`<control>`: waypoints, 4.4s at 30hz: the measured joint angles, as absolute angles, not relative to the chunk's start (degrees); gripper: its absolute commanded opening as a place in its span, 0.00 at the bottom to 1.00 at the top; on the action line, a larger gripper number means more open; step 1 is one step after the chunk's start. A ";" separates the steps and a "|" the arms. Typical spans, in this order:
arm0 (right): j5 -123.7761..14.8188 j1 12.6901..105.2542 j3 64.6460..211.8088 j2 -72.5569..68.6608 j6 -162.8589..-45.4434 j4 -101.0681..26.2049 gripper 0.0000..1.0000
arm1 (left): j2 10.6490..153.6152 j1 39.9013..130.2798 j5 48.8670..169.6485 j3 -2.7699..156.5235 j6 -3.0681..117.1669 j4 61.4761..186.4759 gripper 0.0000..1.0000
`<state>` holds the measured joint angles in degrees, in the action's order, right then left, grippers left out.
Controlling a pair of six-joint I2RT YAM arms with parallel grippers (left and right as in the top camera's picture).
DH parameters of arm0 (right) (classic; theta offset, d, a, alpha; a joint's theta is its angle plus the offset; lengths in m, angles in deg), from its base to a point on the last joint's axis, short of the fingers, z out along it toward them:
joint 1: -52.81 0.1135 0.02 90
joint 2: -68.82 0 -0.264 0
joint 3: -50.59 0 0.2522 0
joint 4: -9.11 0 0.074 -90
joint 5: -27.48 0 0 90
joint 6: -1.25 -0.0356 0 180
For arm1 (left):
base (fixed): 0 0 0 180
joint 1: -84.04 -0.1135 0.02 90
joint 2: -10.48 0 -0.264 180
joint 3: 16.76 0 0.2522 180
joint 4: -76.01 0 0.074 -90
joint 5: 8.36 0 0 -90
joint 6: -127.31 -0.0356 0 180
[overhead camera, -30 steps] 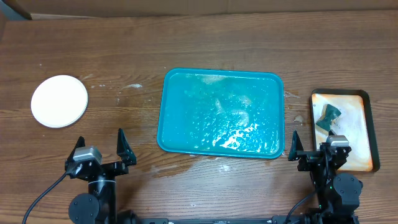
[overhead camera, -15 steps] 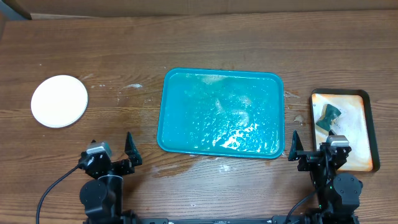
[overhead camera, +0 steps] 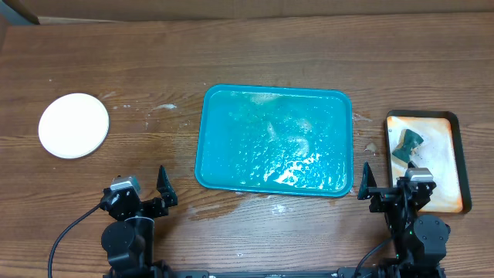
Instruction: Clean dirty plates on tray and stack at the side
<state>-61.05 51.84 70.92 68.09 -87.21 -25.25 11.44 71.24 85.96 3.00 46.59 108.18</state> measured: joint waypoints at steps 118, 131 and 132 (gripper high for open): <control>-61.05 51.84 70.92 68.09 -87.21 -25.25 1.00 | 11.39 86.13 88.30 2.96 40.27 108.21 1.00; -61.07 51.84 70.92 68.09 -87.21 -25.22 1.00 | 11.39 86.13 88.32 2.96 40.27 108.21 1.00; -61.07 51.84 70.92 68.09 -87.19 -25.20 1.00 | 11.39 86.13 88.30 2.96 40.27 108.18 1.00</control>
